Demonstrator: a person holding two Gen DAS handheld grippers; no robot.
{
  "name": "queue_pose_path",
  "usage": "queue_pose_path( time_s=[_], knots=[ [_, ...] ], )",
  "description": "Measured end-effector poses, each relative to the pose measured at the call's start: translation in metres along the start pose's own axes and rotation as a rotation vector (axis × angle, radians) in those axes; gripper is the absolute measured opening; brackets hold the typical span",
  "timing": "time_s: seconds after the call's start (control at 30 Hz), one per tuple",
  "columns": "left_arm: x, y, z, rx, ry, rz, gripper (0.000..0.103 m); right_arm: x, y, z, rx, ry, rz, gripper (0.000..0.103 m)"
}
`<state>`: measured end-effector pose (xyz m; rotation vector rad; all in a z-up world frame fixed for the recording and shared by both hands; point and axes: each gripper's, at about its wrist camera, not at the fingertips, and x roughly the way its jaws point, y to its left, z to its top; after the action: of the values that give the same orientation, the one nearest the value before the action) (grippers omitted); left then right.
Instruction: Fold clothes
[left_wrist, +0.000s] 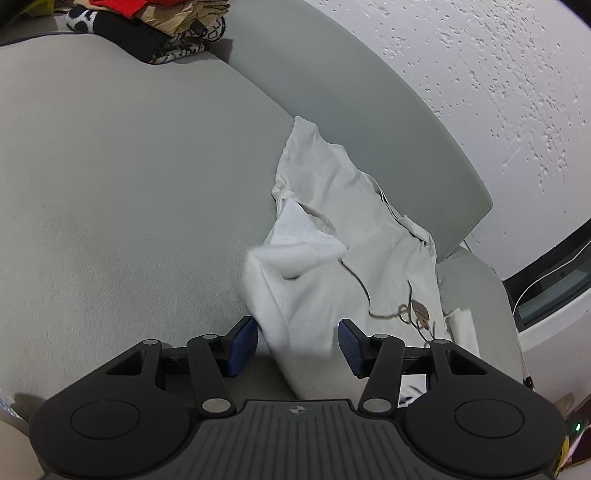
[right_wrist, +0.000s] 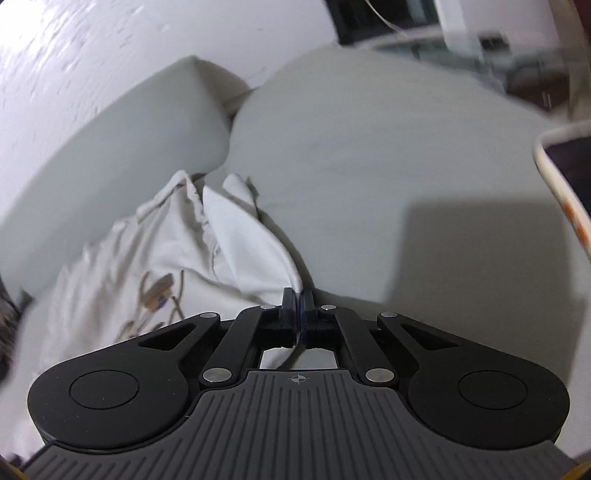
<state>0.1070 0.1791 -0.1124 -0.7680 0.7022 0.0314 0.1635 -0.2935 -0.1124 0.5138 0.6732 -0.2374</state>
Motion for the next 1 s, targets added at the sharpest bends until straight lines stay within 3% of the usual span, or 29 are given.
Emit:
queue_pose_path(
  time_s=[0.1,0.2,0.33,0.37,0.5,0.6,0.67,0.73,0.8,0.83,0.9,1.0],
  knots=[
    [-0.002,0.001,0.0,-0.015,0.001,-0.004,0.051,-0.003,-0.018,-0.001,0.097,0.069,0.072,0.001],
    [-0.002,0.002,0.0,-0.031,0.001,-0.01,0.051,0.009,-0.038,0.0,0.232,0.166,0.187,0.012],
    [-0.002,0.005,0.001,-0.066,0.002,-0.021,0.051,0.021,-0.046,0.0,0.312,0.169,0.242,0.013],
    [-0.001,0.006,0.002,-0.076,0.001,-0.023,0.051,0.023,-0.042,0.001,0.292,0.168,0.244,0.014],
    [0.0,0.008,0.003,-0.098,-0.007,-0.027,0.05,0.027,-0.018,0.004,0.124,0.157,0.239,0.041],
    [0.002,0.009,0.004,-0.115,-0.016,-0.028,0.046,0.03,0.004,0.0,-0.049,0.104,0.178,0.042],
    [0.004,0.01,0.006,-0.129,-0.021,-0.03,0.042,0.034,0.012,0.0,-0.111,0.071,0.148,0.041],
    [0.005,0.011,0.007,-0.141,-0.027,-0.031,0.039,0.037,0.011,0.003,-0.112,0.049,0.112,0.023],
    [0.007,0.011,0.008,-0.142,-0.034,-0.024,0.029,0.039,0.01,0.006,-0.112,0.028,0.077,0.005],
    [0.008,0.011,0.008,-0.138,-0.037,-0.018,0.024,0.041,0.01,0.007,-0.112,0.017,0.059,0.002],
    [0.011,0.01,0.009,-0.125,-0.038,-0.015,0.0,0.037,0.011,0.007,-0.104,-0.001,0.042,0.002],
    [0.005,0.003,0.01,-0.078,-0.079,-0.009,0.0,0.017,0.006,0.012,-0.095,-0.072,0.002,0.0]
  ],
)
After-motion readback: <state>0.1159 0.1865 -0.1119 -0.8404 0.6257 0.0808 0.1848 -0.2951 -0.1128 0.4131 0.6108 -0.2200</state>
